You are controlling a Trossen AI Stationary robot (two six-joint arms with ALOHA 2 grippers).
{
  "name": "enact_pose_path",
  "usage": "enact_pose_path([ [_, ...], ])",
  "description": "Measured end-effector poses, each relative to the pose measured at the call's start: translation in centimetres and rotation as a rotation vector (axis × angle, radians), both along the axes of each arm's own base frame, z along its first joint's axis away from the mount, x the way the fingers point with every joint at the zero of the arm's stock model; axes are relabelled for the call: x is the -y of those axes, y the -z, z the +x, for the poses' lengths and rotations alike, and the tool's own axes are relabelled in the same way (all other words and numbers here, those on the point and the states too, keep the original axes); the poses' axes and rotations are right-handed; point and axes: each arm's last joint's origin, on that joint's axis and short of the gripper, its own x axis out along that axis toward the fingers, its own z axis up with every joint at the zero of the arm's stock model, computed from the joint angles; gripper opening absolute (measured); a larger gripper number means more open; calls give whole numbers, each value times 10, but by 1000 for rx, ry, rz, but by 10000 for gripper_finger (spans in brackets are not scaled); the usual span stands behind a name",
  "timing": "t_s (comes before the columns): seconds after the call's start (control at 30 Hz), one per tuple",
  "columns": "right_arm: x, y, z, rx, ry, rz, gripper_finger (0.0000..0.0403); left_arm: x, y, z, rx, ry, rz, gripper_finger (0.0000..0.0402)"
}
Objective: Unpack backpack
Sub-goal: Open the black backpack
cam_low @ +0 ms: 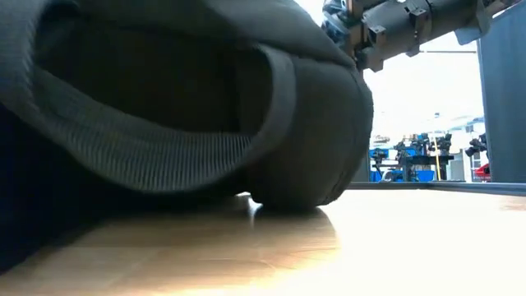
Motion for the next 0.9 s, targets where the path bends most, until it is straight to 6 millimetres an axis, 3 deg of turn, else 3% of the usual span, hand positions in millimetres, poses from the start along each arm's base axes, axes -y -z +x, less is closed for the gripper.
enact_pose_path([
  [0.17, 0, -4, 1, 35, -11, -29, 0, -9, 18, 12, -56, -50, 0, 200],
  [0.43, 1, -6, 5, 23, -4, -73, 0, -24, 27, 20, -84, -139, 2, 200],
  [0.9, -1, -9, 5, 25, -41, -50, 0, -16, 9, 3, -41, -124, 205, 200],
])
